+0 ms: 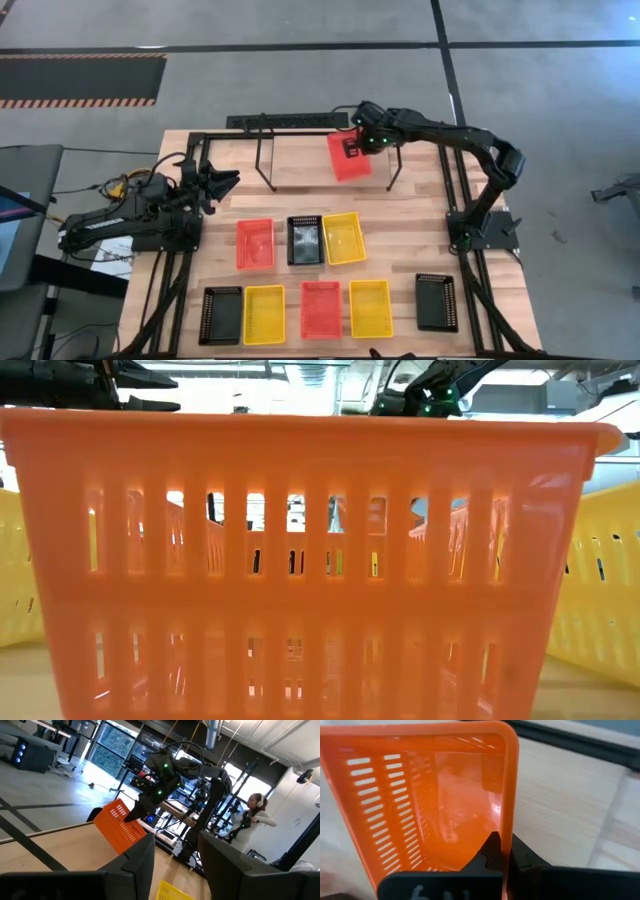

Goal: Stack baskets on shelf by color
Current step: Put the top right orange bin on the shelf

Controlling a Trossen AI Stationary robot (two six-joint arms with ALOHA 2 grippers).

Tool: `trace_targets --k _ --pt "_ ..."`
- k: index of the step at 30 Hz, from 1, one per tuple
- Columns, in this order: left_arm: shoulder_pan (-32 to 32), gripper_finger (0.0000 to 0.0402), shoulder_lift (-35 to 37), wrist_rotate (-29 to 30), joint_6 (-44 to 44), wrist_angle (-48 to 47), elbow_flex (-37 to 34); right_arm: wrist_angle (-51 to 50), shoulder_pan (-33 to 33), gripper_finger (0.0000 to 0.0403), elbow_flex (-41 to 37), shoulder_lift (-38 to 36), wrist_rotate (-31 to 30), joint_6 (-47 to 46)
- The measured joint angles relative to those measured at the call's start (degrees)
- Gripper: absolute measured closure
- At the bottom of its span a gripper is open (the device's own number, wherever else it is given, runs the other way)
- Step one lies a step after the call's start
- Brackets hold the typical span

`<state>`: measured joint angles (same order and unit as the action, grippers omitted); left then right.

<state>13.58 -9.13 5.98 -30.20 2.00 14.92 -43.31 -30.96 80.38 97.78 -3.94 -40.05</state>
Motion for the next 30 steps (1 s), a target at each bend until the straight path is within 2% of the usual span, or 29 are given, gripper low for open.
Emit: trace_targets --k 8,16,23,30 --pt "0.0 0.0262 0.0 0.72 0.0 -0.07 0.0 9.88 2.42 0.0399 -0.04 0.67 5.84 2.26" --pt "0.0 0.0262 0.0 0.72 0.0 -0.07 0.0 4.61 1.66 0.0399 -0.15 4.73 6.74 1.46" --pt "0.0 0.0262 0.0 0.14 -0.99 -0.17 0.0 4.73 0.03 0.0399 0.08 10.22 9.72 0.82" --pt "0.02 0.0262 0.02 -0.18 -0.98 -0.17 0.0 0.63 -3.4 0.04 0.07 9.62 8.35 1.6"
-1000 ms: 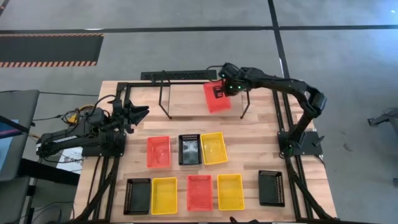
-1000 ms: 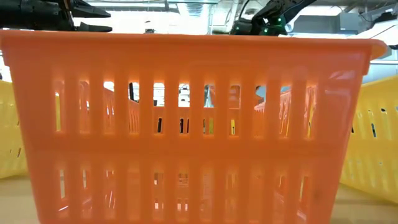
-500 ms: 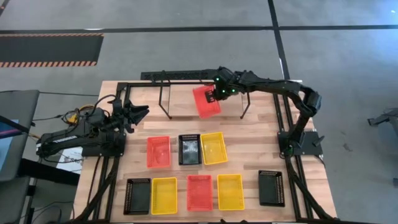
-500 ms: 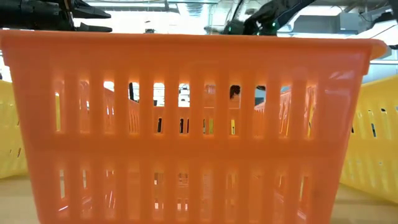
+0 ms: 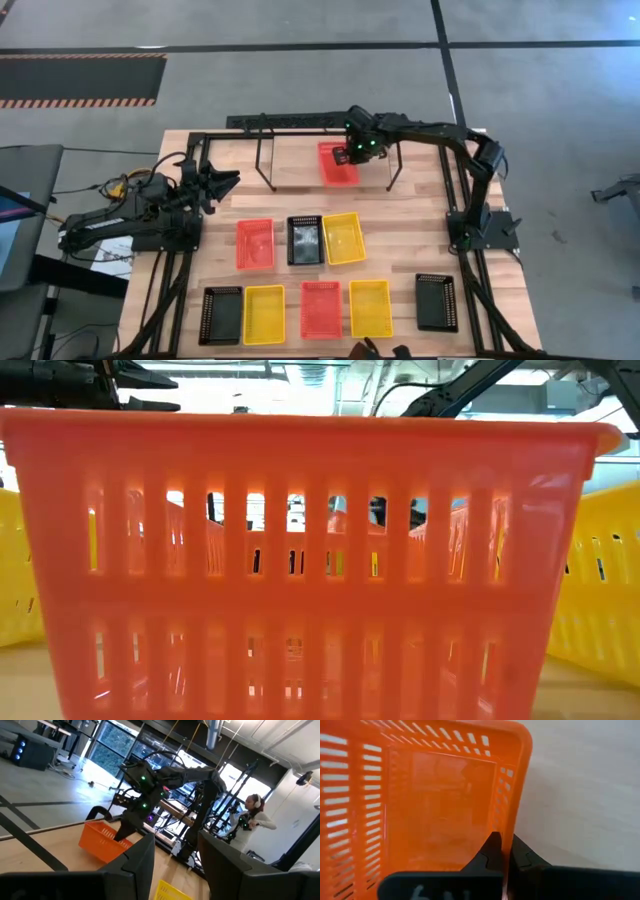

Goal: Stack baskets on shelf by color
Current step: Put the top right orange bin on the shelf

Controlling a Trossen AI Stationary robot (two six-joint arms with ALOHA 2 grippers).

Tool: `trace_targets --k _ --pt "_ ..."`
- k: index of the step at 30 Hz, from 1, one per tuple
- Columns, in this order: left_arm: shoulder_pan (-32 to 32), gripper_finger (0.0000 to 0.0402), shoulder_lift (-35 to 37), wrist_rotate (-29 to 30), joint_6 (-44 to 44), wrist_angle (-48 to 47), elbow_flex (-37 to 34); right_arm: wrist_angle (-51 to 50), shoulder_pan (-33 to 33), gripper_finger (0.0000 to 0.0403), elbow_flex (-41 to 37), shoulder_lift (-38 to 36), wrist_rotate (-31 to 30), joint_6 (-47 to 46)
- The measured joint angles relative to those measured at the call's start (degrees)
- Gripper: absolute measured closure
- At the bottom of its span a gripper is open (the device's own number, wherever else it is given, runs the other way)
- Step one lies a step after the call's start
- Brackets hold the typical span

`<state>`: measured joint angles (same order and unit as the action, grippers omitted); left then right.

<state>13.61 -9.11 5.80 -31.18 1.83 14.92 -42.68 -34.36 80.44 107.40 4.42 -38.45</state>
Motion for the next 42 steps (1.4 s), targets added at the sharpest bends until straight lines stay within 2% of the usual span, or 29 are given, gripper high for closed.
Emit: trace_targets --k 7,13,28,36,42 --pt "-0.02 0.0262 0.0 0.48 0.04 0.0 0.0 -2.79 -1.3 0.04 -0.11 -3.05 -4.69 1.21" --pt "0.0 0.0262 -0.01 0.52 0.04 0.0 0.0 -3.74 -1.48 0.0397 -0.15 -3.42 -5.05 1.22" --pt "0.0 0.0262 -0.02 0.62 0.02 0.0 0.0 -3.52 0.91 0.0291 -0.15 -3.44 -7.4 2.98" --pt "-0.02 0.0262 -0.02 0.63 0.0 0.0 0.0 -0.36 0.97 0.0262 -0.13 -3.55 -7.32 3.14" --pt "-0.01 0.0262 0.0 0.63 0.0 0.0 0.0 7.53 1.36 0.0258 -0.13 -3.57 -3.37 4.44"
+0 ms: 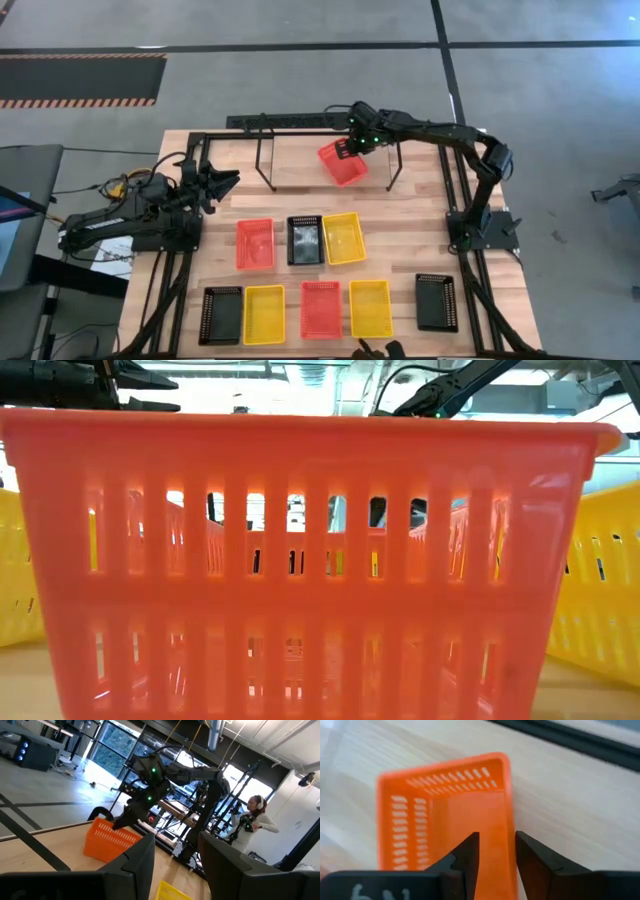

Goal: Stack baskets on shelf by color
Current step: Put the top right orange bin on the shelf

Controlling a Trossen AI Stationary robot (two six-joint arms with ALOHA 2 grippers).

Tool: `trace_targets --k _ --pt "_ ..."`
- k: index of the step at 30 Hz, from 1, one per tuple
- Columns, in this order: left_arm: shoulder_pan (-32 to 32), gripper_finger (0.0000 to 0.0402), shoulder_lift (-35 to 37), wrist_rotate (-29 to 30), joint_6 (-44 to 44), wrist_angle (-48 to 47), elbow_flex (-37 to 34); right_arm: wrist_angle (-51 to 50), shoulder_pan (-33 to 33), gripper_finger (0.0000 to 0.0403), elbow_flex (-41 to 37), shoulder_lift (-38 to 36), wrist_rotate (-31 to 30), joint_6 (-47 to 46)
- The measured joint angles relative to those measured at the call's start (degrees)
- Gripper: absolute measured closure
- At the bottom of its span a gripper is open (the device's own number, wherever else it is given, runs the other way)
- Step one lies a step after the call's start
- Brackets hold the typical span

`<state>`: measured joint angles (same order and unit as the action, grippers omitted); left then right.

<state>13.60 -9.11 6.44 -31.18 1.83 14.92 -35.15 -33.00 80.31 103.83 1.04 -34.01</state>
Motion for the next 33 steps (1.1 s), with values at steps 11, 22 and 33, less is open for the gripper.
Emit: trace_targets --k 11,22,33 --pt "0.0 0.0262 -0.01 0.26 -0.13 -1.95 -0.01 9.88 0.9 0.0264 0.04 -0.04 2.29 1.55" --pt "-0.01 0.0262 -0.01 0.26 -0.13 -2.34 -0.02 22.79 2.63 0.0321 0.66 -0.07 18.27 4.78" --pt "-0.01 0.0262 -0.01 0.26 -0.04 -2.36 0.0 -8.47 6.65 0.0398 9.76 -0.09 7.94 19.18"
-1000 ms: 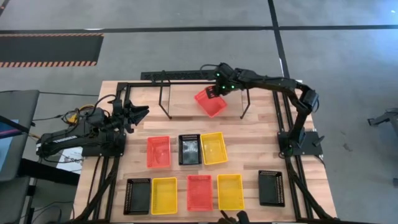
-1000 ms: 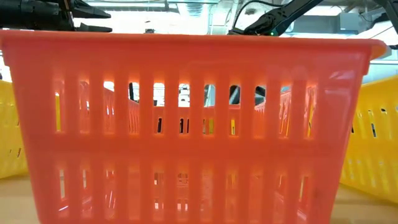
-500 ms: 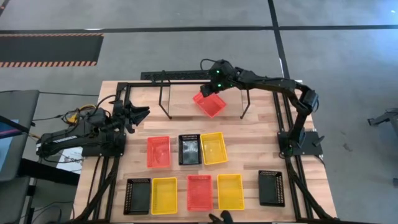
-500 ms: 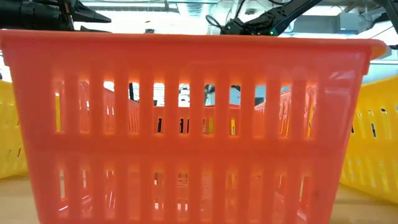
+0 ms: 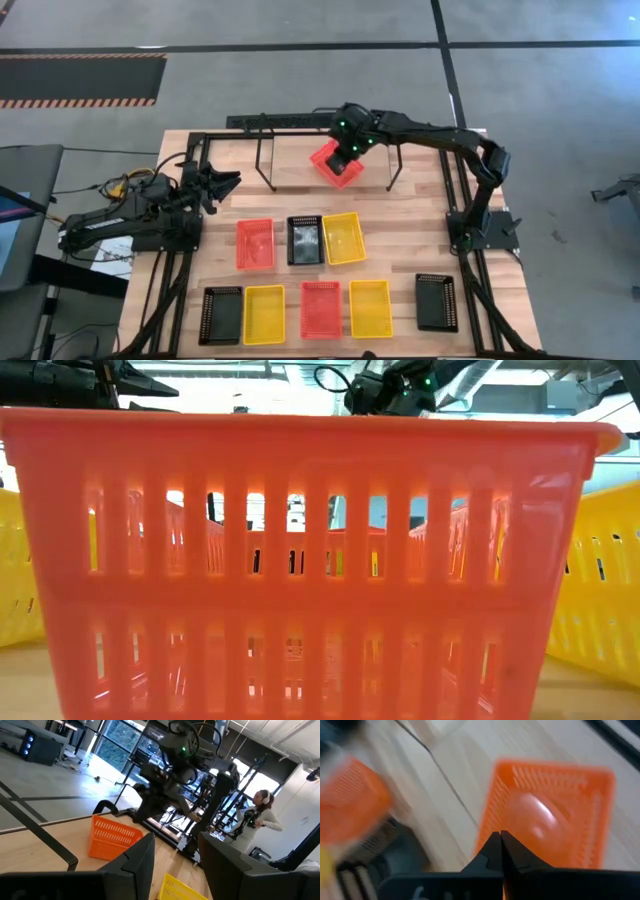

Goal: Stack baskets on shelf by color
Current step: Put the top right orange bin on the shelf

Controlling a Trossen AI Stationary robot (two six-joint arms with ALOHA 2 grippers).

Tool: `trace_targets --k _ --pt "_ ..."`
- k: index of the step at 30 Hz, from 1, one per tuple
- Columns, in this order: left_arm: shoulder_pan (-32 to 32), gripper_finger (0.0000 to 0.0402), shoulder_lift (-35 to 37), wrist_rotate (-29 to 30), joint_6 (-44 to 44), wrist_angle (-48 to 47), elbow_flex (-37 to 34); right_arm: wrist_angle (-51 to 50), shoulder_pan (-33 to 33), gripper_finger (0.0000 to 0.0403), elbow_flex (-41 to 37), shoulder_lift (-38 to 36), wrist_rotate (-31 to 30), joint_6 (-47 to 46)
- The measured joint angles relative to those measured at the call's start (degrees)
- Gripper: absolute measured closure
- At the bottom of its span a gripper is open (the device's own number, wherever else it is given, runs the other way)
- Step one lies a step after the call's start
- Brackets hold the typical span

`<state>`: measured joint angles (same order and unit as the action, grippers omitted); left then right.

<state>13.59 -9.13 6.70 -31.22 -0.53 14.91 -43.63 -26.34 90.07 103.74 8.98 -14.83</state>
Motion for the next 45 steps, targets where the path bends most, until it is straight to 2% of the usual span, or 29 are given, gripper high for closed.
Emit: trace_targets --k 7,15,28,33,37,41,45 --pt "0.0 0.0262 0.01 0.0 0.04 0.0 -0.02 -4.46 0.09 0.04 0.21 0.42 -6.04 0.54" --pt "0.02 0.0262 0.0 0.0 0.02 -0.07 -0.02 -1.31 -0.55 0.0402 0.25 0.59 -4.64 1.79" --pt "0.0 0.0262 0.01 0.0 0.0 -0.07 -0.02 -2.89 -0.79 0.0402 0.23 0.72 -4.73 1.31" --pt "0.0 0.0262 0.0 0.0 -0.02 -0.07 -0.01 -6.78 0.26 0.0402 0.16 4.29 -7.82 0.17" --pt "0.02 0.0262 0.0 0.04 -0.48 -0.09 -0.02 -8.91 1.33 0.0402 0.14 8.53 -7.86 1.62" --pt "0.01 0.0262 0.01 0.02 -1.14 -0.09 -0.02 -8.1 1.73 0.0403 0.19 10.98 -7.9 1.86" --pt "0.01 0.0262 0.0 0.02 -1.32 -0.11 -0.01 -8.07 1.01 0.0403 0.19 11.89 -10.48 1.81"
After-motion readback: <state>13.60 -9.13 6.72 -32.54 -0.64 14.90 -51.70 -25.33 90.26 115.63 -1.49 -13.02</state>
